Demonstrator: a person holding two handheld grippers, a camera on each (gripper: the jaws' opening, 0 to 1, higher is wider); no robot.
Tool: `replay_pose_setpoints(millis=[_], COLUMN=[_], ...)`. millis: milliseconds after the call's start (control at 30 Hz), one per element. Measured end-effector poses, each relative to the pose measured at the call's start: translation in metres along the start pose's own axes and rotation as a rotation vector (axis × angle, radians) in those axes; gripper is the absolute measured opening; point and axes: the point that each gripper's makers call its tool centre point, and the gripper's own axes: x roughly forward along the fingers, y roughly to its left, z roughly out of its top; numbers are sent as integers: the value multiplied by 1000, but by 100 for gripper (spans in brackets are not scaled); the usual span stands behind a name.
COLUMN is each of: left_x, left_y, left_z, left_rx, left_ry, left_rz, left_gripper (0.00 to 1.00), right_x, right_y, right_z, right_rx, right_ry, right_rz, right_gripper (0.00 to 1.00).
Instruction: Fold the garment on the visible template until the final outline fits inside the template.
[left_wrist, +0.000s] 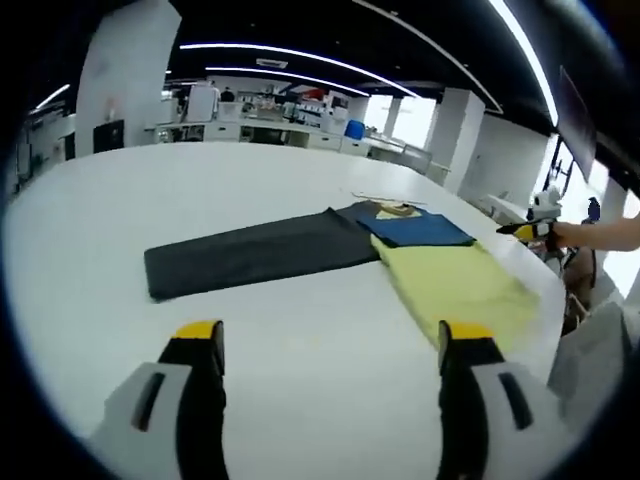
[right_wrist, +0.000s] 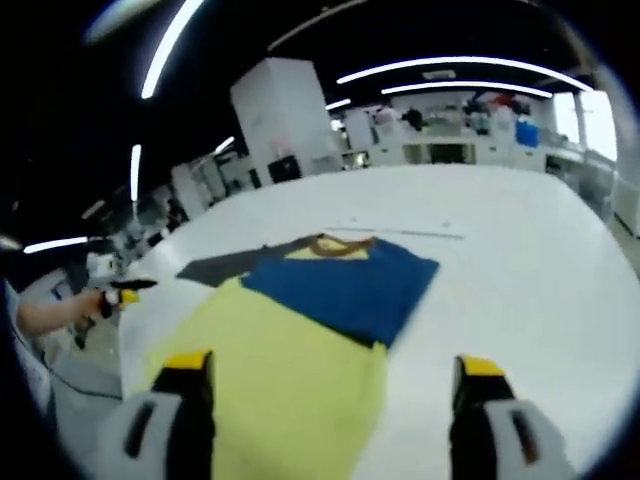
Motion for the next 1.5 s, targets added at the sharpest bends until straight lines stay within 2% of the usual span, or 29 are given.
replay_pose_setpoints(millis=[67, 133, 200, 267, 300, 333, 367, 400, 500, 700, 767, 900, 967, 1100, 1367, 1433, 1467, 1500], left_x=[2, 7, 9, 13, 14, 17, 21, 20, 21, 30, 35, 35, 36, 37, 36, 35, 36, 34], left_y=[18, 51, 67, 85, 89, 98, 108, 108, 112, 122, 134, 139, 137, 145, 140, 144, 149, 154], left_z=[2, 6, 9, 9, 9, 13, 10, 4, 4, 8, 9, 6, 3, -1, -4, -6, -9, -13], left_rx=[-42, -83, -108, -152, -159, -182, -205, -237, -213, -233, -246, -272, -283, -299, -359, -364, -362, -357], left_ry=[-4, -15, -34, -40, -47, -86, -84, -71, -73, -78, -80, -82, -73, -66, -94, -92, -72, -44], left_rz=[40, 90, 142, 208, 223, 235, 243, 274, 308, 305, 320, 355, 365, 412, 464, 485, 499, 520], left_gripper=[83, 81, 81, 76, 71, 68, 67, 66, 63, 50, 49, 40, 36, 30, 19, 13, 4, 0], right_x=[-3, -6, -10, -15, -17, -19, -22, -24, -32, -47, -49, -53, -55, -59, -64, -65, -65, -65], right_y=[6, 7, 9, 12, 11, 11, 11, 11, 9, 7, 8, 16, 19, 21, 19, 21, 21, 21], right_z=[-5, -10, -15, -20, -22, -23, -26, -27, -33, -42, -48, -57, -60, -63, -64, -65, -65, -65], right_rx=[3, 6, 9, 13, 13, 15, 23, 29, 40, 72, 87, 100, 118, 139, 163, 174, 185, 194], right_ry=[8, 14, 24, 35, 36, 38, 41, 40, 42, 38, 44, 48, 39, 35, 23, 20, 11, 5], right_rz=[12, 14, 16, 19, 14, 13, 8, 4, -7, -28, -31, -31, -25, -26, -36, -32, -24, -21], right_gripper=[100, 100, 100, 100, 100, 100, 100, 100, 100, 100, 100, 100, 100, 100, 100, 100, 100, 100])
